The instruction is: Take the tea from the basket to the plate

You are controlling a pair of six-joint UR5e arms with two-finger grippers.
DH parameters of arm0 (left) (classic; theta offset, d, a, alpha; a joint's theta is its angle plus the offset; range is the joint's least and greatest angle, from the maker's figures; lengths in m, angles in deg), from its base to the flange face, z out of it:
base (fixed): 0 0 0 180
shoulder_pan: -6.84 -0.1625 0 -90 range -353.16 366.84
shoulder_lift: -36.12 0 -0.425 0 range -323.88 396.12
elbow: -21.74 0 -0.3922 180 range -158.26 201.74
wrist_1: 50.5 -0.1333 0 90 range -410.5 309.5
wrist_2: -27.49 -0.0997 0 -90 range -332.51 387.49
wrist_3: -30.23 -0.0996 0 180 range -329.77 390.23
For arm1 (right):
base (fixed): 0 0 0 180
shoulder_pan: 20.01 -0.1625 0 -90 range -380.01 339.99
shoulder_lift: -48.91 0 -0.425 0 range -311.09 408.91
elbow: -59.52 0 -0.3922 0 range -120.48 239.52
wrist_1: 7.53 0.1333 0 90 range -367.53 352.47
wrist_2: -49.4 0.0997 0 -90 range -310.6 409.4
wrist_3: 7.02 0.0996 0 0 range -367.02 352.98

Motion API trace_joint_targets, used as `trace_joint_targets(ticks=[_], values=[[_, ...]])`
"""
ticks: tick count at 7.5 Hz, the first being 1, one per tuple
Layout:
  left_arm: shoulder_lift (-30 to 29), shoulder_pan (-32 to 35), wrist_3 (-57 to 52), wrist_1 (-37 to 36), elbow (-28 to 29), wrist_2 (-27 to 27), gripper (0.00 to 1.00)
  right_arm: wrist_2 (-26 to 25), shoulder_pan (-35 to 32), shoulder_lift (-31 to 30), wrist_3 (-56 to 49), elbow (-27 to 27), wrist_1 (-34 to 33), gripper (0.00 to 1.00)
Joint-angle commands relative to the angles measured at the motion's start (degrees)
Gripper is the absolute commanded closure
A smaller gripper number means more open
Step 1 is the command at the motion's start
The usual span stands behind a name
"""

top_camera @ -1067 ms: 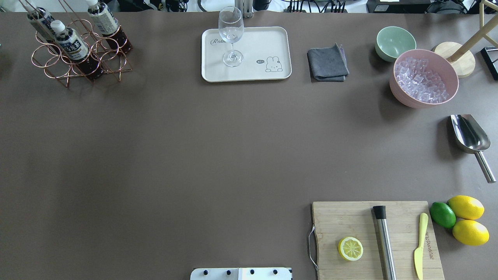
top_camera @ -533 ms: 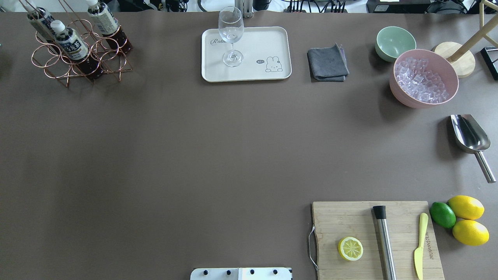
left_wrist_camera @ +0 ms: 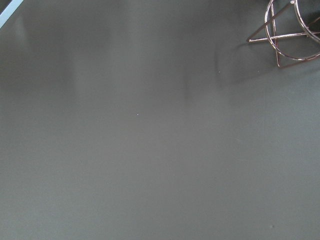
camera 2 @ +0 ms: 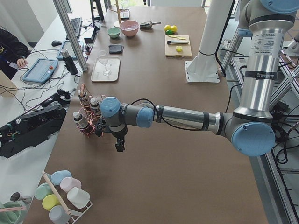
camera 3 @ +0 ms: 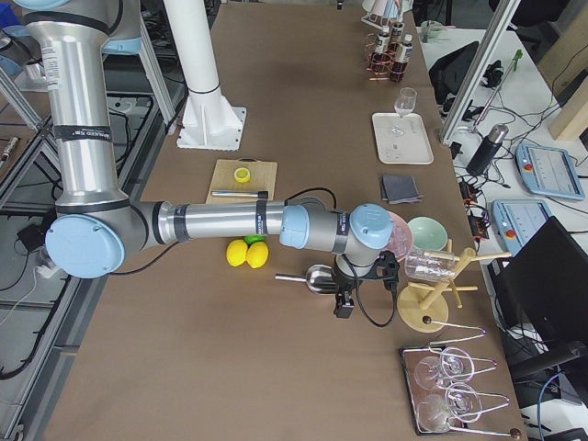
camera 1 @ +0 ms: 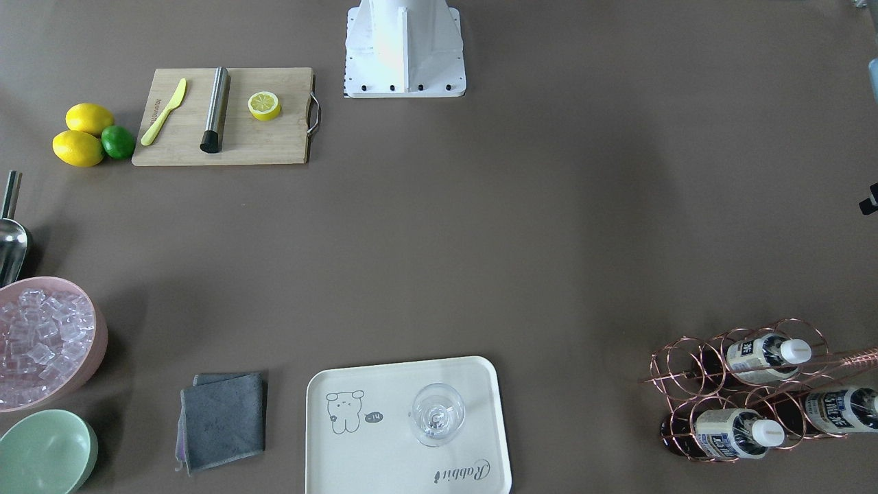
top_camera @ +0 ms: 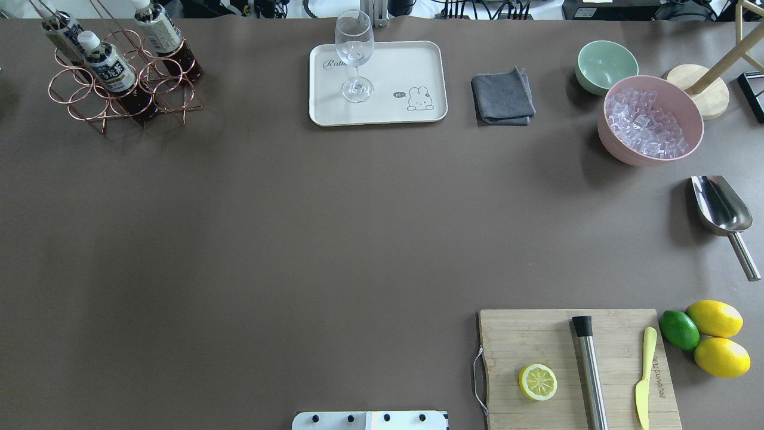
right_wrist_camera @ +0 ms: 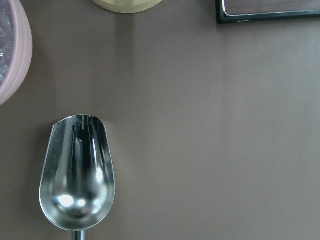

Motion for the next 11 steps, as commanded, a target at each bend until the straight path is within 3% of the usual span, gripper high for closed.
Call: trace_joint_targets(ticks=[1,11], values=[[0.1,0.0,-0.1,-0.1,0.0,-0.1,0.02,0.1,0.0,-0.2,0.0,-0.1,0.0,0.0],[1.1,1.8,-0.6,0.0,-2.2,0.0,0.02,0.2,-0.2,-0.2,0.1,0.0,0.0,0.0]])
